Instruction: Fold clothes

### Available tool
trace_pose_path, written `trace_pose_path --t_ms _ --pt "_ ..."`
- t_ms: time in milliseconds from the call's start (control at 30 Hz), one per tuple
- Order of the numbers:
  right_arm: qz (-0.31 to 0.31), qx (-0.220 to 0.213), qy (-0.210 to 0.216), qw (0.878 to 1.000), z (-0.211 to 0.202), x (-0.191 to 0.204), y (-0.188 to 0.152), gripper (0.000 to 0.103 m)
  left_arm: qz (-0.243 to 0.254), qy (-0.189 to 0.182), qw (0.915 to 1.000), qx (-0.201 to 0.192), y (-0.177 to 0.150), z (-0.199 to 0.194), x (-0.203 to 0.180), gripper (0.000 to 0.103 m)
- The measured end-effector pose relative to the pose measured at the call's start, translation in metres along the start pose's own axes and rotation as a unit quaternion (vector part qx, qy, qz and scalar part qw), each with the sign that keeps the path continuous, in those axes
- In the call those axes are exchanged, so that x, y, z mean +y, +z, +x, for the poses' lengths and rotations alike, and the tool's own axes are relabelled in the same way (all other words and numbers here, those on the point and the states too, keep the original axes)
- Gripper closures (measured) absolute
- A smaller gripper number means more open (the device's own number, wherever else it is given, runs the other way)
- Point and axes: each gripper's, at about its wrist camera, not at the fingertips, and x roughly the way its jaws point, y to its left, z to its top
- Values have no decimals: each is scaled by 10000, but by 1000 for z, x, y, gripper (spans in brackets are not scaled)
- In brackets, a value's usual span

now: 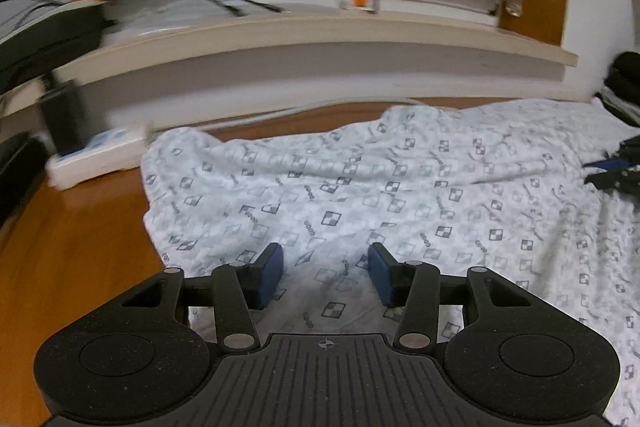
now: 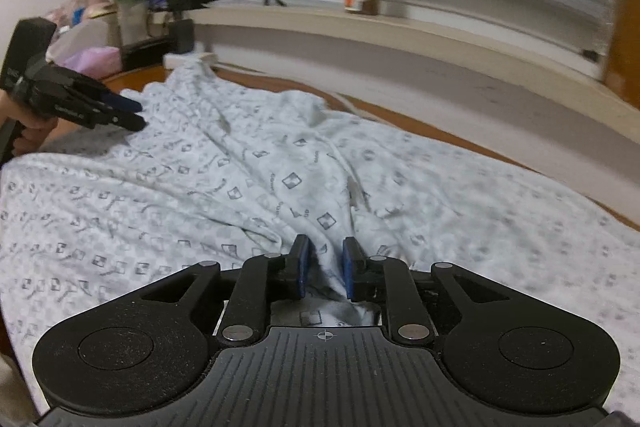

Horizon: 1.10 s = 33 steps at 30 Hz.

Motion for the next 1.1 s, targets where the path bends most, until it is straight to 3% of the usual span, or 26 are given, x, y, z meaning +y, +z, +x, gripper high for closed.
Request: trace_pose_path --t_ms 200,333,467,500,567,700,867,1100 --pt "186 7 -179 9997 -7 -22 -9 83 96 -86 9999 4 9 12 -15 51" --pt "159 -6 -162 9997 -7 -21 -9 80 -91 -208 9997 21 10 -4 12 51" --pt "75 -82 -271 9996 -14 -10 0 67 -429 43 9988 -250 8 -39 44 51" --pt "29 -150 -298 9994 -17 -6 3 61 -447 167 9986 -249 5 -46 50 51" --pt "-69 -270 -295 9992 -21 4 11 60 -484 290 9983 -157 -2 -53 65 51" --pt "-380 -319 56 9988 -12 43 29 60 -654 308 9973 -84 -15 -55 82 51" --pt "-779 -171 720 9942 17 102 44 60 -850 -16 9962 -206 -20 -44 89 50" --pt "-1068 -31 1200 9870 55 159 66 60 -869 -211 9957 -259 -18 -28 89 49"
